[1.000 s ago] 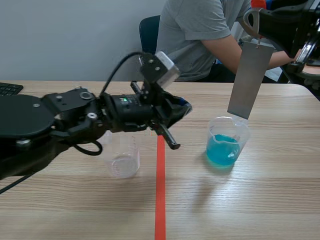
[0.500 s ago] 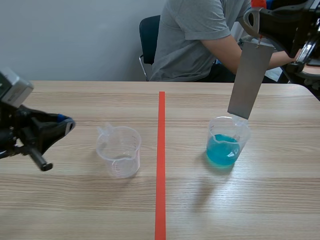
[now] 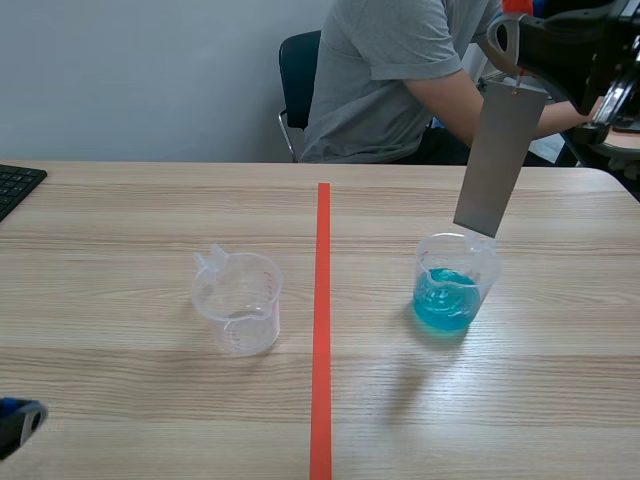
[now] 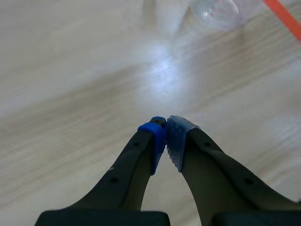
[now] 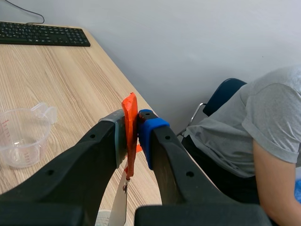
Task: Do the redox reaction experiment.
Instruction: 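Lower the plate into the blue solution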
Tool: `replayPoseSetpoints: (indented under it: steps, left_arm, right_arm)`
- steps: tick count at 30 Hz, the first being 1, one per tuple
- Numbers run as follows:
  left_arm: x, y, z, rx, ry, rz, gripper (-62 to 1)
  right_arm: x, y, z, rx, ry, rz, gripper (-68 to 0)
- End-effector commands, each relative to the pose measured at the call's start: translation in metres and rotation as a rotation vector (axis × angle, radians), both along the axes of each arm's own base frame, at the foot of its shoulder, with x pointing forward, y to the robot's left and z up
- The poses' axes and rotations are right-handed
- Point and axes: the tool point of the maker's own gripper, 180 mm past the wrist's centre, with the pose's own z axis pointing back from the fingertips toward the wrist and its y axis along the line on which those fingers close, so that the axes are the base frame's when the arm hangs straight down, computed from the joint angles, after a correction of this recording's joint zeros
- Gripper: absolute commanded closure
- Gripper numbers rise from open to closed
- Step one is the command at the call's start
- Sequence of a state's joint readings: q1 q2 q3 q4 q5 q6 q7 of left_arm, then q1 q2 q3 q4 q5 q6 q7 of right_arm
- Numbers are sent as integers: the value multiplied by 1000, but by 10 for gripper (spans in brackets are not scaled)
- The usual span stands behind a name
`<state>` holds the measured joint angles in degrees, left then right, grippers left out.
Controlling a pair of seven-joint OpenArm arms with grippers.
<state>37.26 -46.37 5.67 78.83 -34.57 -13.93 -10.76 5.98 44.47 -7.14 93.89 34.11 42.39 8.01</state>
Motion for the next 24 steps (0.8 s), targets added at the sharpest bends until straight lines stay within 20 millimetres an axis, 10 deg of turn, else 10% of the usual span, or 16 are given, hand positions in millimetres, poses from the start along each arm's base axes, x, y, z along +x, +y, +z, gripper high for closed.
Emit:
replayPoseSetpoints:
  steps: [1,24]
  left_arm:
    - [6,-3,8,-36,-45,23,-44]
    - [-15,-12,-4,-89,-5,92,-44]
  right_arm:
    - [-1,1,16,19,-41,16,-15]
    - [6,4,-12,50,41,-15,-15]
